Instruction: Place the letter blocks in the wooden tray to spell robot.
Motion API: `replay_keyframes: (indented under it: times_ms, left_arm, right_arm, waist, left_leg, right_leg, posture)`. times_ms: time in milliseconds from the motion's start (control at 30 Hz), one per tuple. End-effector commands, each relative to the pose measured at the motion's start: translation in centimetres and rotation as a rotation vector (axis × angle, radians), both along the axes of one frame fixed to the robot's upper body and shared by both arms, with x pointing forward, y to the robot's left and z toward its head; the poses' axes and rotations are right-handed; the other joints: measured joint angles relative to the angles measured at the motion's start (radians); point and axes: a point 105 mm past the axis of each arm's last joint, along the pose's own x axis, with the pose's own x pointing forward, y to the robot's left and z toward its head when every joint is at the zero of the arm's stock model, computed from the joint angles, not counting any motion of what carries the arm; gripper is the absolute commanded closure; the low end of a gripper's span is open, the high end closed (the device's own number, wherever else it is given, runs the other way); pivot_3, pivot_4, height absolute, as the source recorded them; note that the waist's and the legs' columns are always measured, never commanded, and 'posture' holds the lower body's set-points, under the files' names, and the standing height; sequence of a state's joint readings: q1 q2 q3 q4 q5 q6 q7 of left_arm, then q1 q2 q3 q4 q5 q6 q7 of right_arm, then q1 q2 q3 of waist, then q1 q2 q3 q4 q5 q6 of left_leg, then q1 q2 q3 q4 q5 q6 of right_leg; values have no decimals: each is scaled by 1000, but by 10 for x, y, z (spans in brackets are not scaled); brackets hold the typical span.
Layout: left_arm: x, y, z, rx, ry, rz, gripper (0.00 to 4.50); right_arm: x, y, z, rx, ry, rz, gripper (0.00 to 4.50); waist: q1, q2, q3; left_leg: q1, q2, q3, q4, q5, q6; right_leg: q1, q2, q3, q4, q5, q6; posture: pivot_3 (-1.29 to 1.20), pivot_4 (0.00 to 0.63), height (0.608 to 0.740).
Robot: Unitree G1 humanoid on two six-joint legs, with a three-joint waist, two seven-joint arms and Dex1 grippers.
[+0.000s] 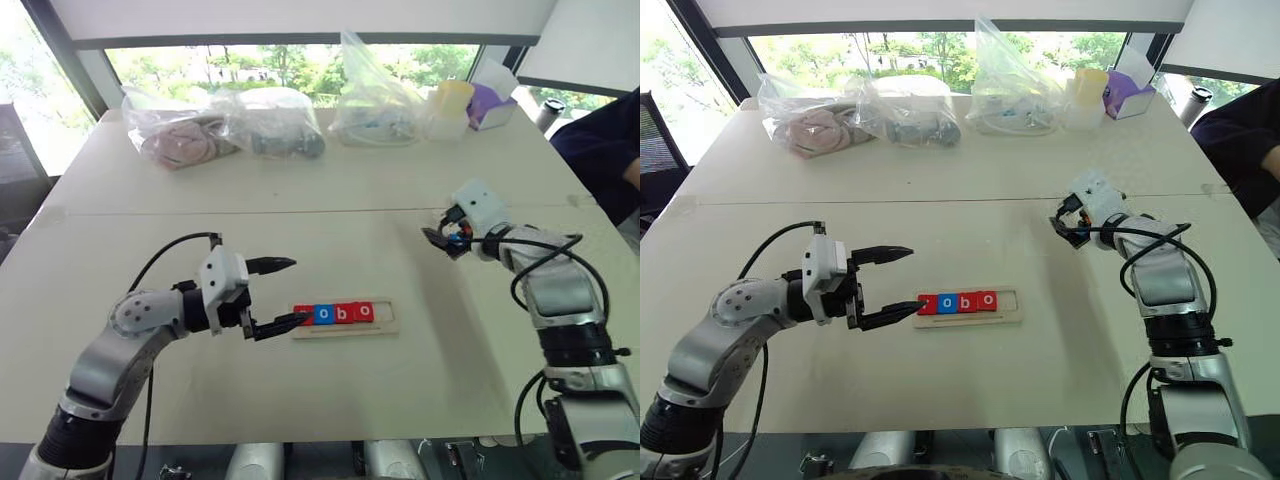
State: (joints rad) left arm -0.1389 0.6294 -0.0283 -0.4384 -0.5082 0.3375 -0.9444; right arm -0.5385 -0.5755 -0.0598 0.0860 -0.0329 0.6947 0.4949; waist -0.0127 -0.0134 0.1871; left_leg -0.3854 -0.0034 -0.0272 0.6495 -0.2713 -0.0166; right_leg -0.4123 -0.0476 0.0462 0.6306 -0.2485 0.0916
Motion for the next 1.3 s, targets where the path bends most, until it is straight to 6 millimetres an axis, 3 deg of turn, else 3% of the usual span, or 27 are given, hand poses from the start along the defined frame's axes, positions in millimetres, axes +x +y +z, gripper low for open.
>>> replay_keyframes:
  times_ms: [33, 433, 700, 1033, 1300]
  left_arm:
    - [-1, -4, 5, 0, -33, -24, 0]
    - [-6, -3, 9, -4, -22, -69, 0]
    - [-5, -4, 10, -7, -25, -70, 0]
    - [-1, -9, 9, -22, -17, -80, 0]
    - [0, -13, 8, -24, -13, -99, 0]
  right_arm:
    - [-1, -13, 11, 34, -35, -137, 64]
    - [-7, -9, -24, 228, 126, -272, 64]
    - [-8, -5, -36, 362, 196, -340, 64]
    - [-34, 4, -37, 414, 234, -355, 64]
    - [-24, 1, -24, 461, 163, -368, 64]
  waist:
    - [-1, 0, 0]
    - [-4, 0, 0]
    - [-8, 0, 0]
    - [-5, 0, -1]
    - [-7, 0, -1]
  left_leg:
    - [-1, 0, 0, 0, 0, 0]
    - [-4, 0, 0, 0, 0, 0]
    - [-4, 0, 0, 0, 0, 0]
    - [-4, 0, -1, 0, 0, 0]
    - [-4, 0, 0, 1, 0, 0]
  right_leg:
    - [-1, 0, 0, 0, 0, 0]
    - [-4, 1, 0, 1, 1, 3]
    - [-4, 2, 0, 1, 2, 3]
    - [-4, 2, -1, 1, 2, 4]
    - [-4, 3, -1, 1, 2, 3]
  posture:
    - [0, 150, 740]
    - [0, 150, 740]
    - [0, 150, 740]
    - [0, 150, 740]
    - [0, 150, 740]
